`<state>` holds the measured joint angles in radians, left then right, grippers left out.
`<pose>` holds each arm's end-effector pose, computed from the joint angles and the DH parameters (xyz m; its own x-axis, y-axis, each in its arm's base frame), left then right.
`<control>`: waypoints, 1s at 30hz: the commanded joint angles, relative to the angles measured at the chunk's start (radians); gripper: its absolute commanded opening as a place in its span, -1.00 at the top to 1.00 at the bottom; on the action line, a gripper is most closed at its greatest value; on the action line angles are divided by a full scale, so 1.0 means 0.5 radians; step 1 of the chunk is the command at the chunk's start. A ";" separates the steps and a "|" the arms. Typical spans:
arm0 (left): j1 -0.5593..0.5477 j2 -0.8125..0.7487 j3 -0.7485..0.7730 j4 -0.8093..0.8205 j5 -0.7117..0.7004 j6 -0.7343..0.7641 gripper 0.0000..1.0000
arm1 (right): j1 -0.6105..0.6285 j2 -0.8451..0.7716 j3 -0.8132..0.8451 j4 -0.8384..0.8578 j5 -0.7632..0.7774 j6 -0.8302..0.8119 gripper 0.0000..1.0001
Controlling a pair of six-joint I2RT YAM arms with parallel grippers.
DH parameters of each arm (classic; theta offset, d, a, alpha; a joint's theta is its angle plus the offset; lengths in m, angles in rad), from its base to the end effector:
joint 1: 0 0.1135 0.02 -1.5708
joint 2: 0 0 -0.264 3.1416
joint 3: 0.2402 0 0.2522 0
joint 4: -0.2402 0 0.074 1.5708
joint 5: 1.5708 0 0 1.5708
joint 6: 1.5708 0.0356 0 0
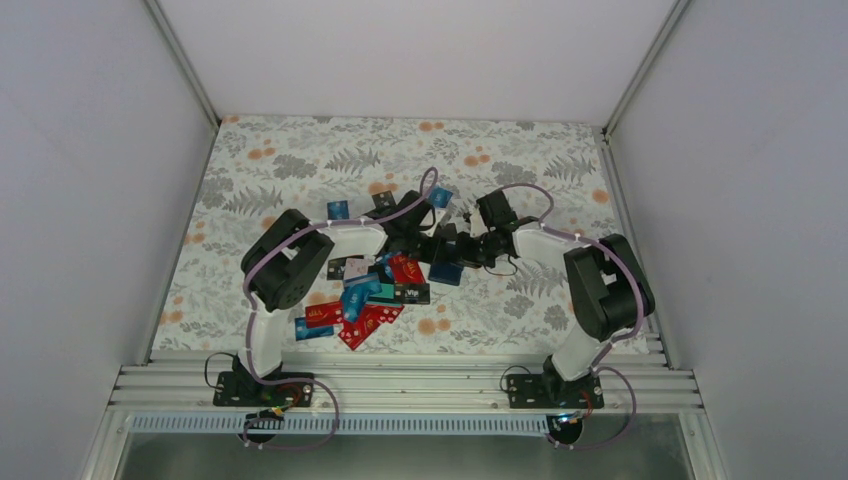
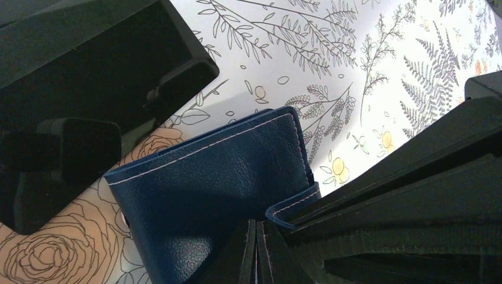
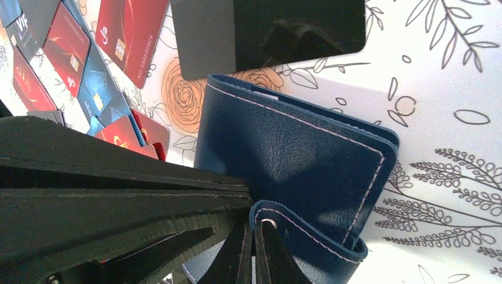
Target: Put the credit cards into the card holder
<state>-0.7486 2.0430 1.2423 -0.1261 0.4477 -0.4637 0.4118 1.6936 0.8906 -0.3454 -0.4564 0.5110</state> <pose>0.2953 -0.2954 0.1297 -0.8836 0.2706 -0.3822 0.4570 0.6759 -0.5782 0.2770 0.1381 0.1443 -0.9858 0.0485 -0.1610 -0.0490 0.8330 0.5511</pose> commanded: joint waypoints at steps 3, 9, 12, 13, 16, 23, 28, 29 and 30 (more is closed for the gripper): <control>-0.027 0.020 -0.096 -0.038 0.017 -0.031 0.89 | 0.108 0.162 -0.060 -0.043 0.135 0.033 0.92; -0.016 0.010 -0.136 -0.003 0.004 -0.059 0.89 | 0.138 0.131 -0.166 -0.032 0.160 0.061 0.91; -0.006 0.011 -0.155 0.010 0.009 -0.070 0.89 | 0.168 0.133 -0.268 0.033 0.168 0.100 0.92; -0.003 0.013 -0.156 0.016 0.009 -0.075 0.89 | 0.180 0.145 -0.297 0.054 0.180 0.116 0.92; 0.000 0.011 -0.173 0.032 0.018 -0.085 0.89 | 0.206 0.205 -0.378 0.151 0.180 0.159 0.92; -0.001 -0.005 -0.201 0.044 0.015 -0.099 0.89 | 0.217 0.256 -0.432 0.155 0.339 0.235 0.92; 0.000 0.003 -0.221 0.069 0.013 -0.106 0.89 | 0.302 0.246 -0.424 -0.008 0.516 0.274 0.92; 0.000 0.002 -0.223 0.070 0.013 -0.105 0.89 | 0.326 0.251 -0.442 -0.011 0.491 0.277 0.92; -0.002 -0.001 -0.225 0.070 0.013 -0.105 0.89 | 0.344 0.259 -0.458 -0.012 0.466 0.284 0.92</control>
<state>-0.7208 2.0136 1.1671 -0.0460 0.4412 -0.5106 0.4965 1.6691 0.7696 -0.1303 -0.3370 0.6334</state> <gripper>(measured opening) 0.053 0.046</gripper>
